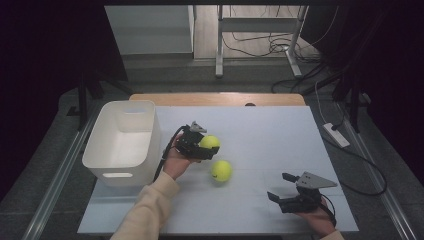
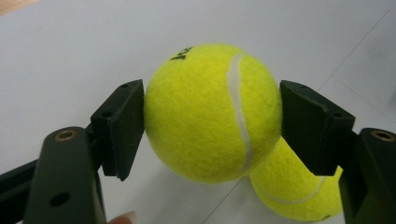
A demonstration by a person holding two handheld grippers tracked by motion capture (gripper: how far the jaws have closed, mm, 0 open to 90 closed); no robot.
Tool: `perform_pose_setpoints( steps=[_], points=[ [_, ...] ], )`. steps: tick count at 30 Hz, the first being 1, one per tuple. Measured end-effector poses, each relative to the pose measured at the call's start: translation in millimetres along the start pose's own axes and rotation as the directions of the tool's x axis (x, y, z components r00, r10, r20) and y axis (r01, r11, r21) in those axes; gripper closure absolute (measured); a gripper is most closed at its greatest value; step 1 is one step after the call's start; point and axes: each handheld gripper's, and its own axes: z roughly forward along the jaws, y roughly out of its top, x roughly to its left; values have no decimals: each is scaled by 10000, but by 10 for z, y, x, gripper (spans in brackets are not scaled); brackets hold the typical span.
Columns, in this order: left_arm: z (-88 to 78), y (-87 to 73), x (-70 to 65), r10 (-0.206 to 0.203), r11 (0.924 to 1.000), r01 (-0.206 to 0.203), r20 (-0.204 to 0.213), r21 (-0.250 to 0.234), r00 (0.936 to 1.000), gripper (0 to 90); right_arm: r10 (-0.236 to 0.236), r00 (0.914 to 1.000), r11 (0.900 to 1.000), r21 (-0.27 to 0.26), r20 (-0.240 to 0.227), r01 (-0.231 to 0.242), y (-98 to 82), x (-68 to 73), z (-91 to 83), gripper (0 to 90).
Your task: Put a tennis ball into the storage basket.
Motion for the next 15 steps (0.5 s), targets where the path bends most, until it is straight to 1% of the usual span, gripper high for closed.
perform_pose_setpoints(
  steps=[8, 15],
  points=[
    [-95, -28, -9, -27, 9993, 28, 18, -360, 10000, 271, 12, 10000, 10000, 0, 3, -12, 1, -1, 2, 98],
    [-183, -41, -36, 79, 9980, -76, 47, -626, 10000, 271, 13, 10000, 10000, -3, 14, -13, 1, 0, 1, 98]
  ],
)
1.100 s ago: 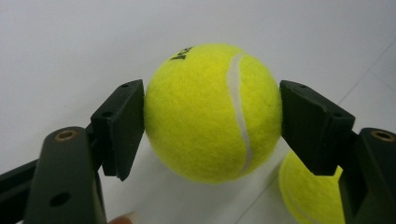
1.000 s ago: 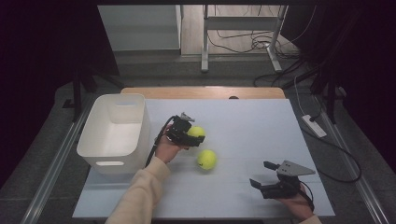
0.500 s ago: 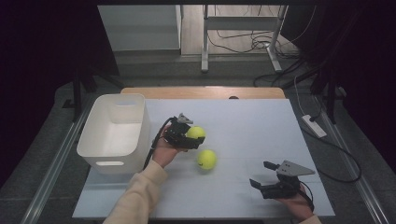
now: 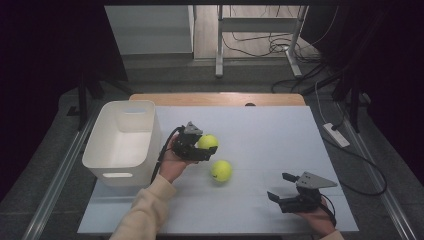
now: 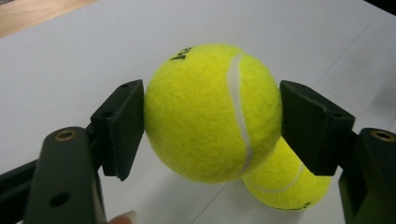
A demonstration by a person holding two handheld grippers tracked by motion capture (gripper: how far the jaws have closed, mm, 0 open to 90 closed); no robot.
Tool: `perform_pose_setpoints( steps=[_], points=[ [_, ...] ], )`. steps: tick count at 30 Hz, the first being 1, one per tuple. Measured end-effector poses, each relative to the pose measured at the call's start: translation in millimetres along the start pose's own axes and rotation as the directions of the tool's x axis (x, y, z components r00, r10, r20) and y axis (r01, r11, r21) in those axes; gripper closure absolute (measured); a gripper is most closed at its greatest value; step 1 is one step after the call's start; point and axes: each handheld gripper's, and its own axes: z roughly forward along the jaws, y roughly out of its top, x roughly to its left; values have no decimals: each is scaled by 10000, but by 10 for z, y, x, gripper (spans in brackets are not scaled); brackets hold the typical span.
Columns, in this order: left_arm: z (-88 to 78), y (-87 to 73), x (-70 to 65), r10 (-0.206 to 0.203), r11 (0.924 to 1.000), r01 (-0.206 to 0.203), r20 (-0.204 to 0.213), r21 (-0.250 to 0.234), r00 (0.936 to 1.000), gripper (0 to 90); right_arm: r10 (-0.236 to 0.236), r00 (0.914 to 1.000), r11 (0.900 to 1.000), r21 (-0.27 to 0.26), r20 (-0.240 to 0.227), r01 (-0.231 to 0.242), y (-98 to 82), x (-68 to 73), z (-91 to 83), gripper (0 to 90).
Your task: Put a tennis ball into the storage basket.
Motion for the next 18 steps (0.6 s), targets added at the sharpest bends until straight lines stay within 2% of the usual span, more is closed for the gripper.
perform_pose_setpoints(
  steps=[18],
  points=[
    [-142, -2, -71, 241, 9981, -243, -43, -571, 9997, 271, 38, 10000, 9999, -157, 52, -37, 6, -1, -17, 98]
  ],
)
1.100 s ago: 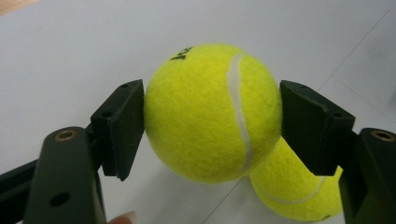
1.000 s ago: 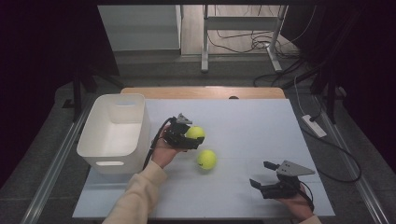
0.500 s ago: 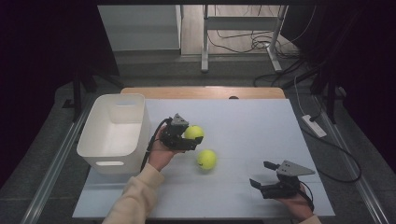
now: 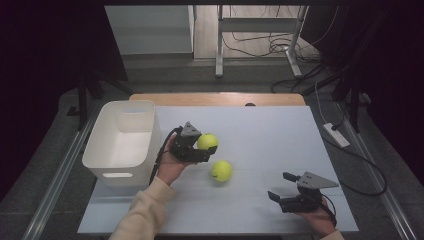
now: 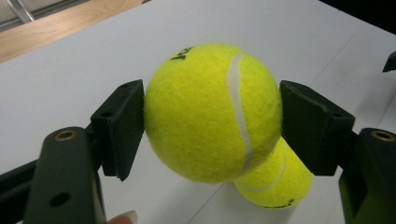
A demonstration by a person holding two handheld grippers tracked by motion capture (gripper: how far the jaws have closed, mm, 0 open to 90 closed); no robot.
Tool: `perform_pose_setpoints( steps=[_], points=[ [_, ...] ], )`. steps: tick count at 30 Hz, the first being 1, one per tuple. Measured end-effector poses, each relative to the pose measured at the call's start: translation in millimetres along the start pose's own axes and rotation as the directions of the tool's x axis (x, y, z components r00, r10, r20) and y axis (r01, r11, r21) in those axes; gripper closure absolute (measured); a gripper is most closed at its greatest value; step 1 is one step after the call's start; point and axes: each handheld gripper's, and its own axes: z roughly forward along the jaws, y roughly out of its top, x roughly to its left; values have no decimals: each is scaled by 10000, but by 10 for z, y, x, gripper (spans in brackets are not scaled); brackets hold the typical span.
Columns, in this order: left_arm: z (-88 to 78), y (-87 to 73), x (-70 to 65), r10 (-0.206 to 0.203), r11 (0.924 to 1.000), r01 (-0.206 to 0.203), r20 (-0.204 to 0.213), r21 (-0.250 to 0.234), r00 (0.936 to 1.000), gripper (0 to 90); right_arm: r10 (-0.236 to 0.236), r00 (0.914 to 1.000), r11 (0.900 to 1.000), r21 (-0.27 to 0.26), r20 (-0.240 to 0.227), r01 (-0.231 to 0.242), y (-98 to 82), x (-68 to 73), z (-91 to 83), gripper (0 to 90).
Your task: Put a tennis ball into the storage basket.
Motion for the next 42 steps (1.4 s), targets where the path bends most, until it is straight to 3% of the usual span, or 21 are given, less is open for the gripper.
perform_pose_setpoints(
  steps=[30, 42],
  points=[
    [-274, 32, -75, 258, 9974, -262, -79, -669, 9996, 271, -1, 10000, 9999, -114, 9, 1, 10, 4, -7, 98],
    [-417, 79, -113, 390, 9925, -416, -250, -1152, 9989, 271, 9, 10000, 9999, -112, -23, -10, 14, 9, -7, 98]
  ],
)
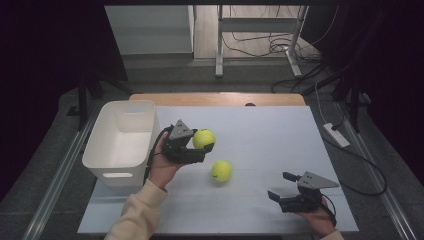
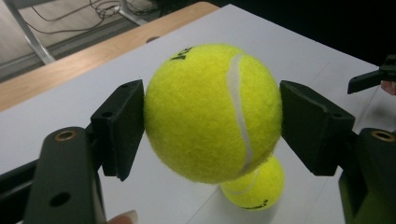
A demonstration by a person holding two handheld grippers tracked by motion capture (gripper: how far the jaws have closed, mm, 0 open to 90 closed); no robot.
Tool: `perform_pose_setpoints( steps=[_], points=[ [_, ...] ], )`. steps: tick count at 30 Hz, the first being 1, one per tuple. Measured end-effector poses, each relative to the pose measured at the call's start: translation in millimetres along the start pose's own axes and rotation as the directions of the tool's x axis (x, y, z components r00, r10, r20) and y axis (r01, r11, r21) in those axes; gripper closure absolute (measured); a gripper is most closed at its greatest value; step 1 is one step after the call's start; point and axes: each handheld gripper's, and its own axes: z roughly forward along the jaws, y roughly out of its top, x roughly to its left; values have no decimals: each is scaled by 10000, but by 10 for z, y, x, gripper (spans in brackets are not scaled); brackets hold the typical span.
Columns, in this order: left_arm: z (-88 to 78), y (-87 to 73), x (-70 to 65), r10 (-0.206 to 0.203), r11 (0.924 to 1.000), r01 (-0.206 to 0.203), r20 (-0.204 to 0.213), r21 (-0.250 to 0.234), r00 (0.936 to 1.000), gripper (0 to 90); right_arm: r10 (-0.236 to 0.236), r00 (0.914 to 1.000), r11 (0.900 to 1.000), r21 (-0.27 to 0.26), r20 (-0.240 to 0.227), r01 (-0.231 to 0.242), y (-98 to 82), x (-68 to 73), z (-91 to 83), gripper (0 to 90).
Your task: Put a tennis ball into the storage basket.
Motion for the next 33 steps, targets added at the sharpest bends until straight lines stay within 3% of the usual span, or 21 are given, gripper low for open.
perform_pose_setpoints(
  steps=[17, 22, 33],
  points=[
    [-136, 67, 40, -72, 9988, 60, -251, -483, 9997, 271, 54, 10000, 10000, -15, -22, -54, 0, -2, -1, 98],
    [-216, 99, 85, -231, 9962, 194, -416, -855, 9989, 271, 46, 10000, 10000, -21, -25, -46, 1, -1, -2, 98],
    [-317, 135, 115, -303, 9931, 242, -517, -1149, 9982, 271, 36, 10000, 10000, -21, -17, -36, 1, 2, -2, 98]
  ],
)
